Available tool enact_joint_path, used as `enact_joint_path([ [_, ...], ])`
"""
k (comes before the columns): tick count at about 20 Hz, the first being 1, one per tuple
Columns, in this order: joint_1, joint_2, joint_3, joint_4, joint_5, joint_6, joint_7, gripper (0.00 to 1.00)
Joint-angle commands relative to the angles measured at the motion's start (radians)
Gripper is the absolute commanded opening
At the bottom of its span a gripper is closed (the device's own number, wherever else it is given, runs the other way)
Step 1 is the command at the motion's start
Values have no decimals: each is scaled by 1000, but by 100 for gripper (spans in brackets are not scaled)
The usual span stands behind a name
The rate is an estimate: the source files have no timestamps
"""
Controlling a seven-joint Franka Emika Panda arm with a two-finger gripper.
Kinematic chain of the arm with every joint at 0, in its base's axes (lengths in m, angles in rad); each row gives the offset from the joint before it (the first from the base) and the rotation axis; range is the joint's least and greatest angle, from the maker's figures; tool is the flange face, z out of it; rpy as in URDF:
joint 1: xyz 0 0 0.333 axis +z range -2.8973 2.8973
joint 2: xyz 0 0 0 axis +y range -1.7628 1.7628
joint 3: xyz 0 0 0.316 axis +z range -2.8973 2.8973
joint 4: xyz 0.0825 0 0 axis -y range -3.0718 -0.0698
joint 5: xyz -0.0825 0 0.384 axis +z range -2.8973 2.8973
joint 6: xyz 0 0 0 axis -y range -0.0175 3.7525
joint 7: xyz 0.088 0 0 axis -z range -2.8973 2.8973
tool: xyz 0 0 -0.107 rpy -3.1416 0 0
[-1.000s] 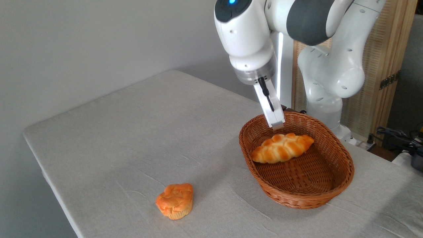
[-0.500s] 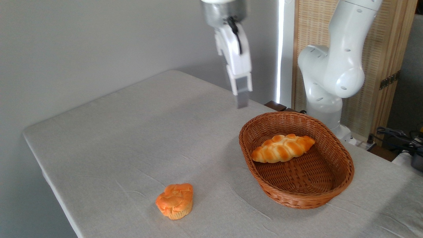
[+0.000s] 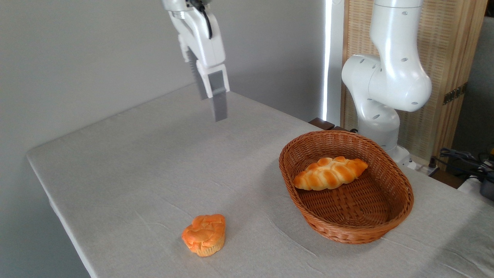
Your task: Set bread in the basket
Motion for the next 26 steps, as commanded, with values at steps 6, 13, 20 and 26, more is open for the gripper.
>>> enact_joint_path([
  [6,77,57,-63,48,2,91,-183,100],
  [13,76,81,-91,60,54,117,-235,100],
  [20,76,77,-82,58,54,115,-223,100],
  [26,76,75,-77,57,56,112,-222,100],
])
